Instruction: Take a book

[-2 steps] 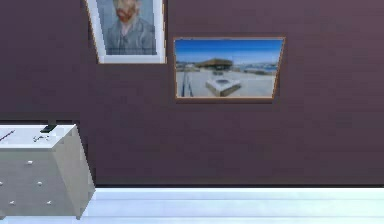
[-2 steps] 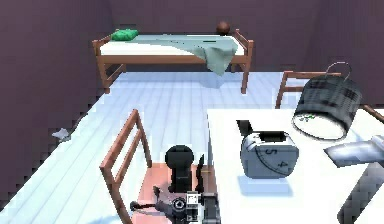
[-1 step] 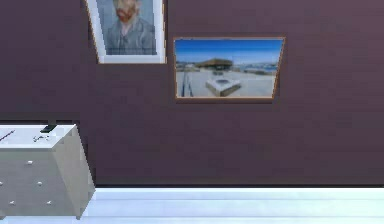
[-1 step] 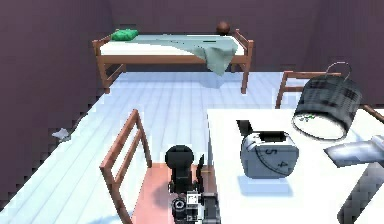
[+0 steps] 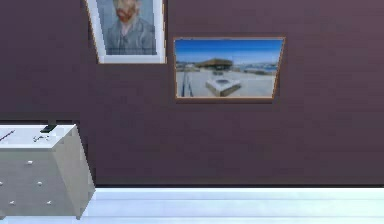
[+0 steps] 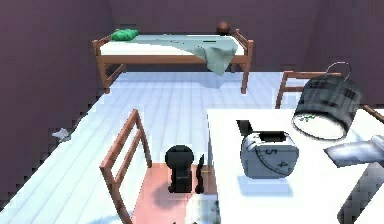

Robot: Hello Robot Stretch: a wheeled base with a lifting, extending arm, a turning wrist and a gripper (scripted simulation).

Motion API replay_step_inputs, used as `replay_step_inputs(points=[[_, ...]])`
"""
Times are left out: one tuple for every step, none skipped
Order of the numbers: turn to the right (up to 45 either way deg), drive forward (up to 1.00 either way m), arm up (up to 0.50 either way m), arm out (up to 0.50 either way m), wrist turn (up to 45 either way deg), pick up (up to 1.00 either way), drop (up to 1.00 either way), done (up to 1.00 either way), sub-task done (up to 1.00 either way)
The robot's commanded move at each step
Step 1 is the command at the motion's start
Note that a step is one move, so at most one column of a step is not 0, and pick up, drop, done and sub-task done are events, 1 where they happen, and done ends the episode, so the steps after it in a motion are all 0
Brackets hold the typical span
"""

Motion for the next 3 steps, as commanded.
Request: replay_step_inputs(points=[[0.0,0.00,0.00,0.00,0.0,1.00,0.00,0.00,0.00],[0.0,0.00,0.10,0.00,0.0,0.00,0.00,0.00,0.00],[0.0,0.00,0.00,0.00,0.0,0.00,0.00,1.00,0.00]])
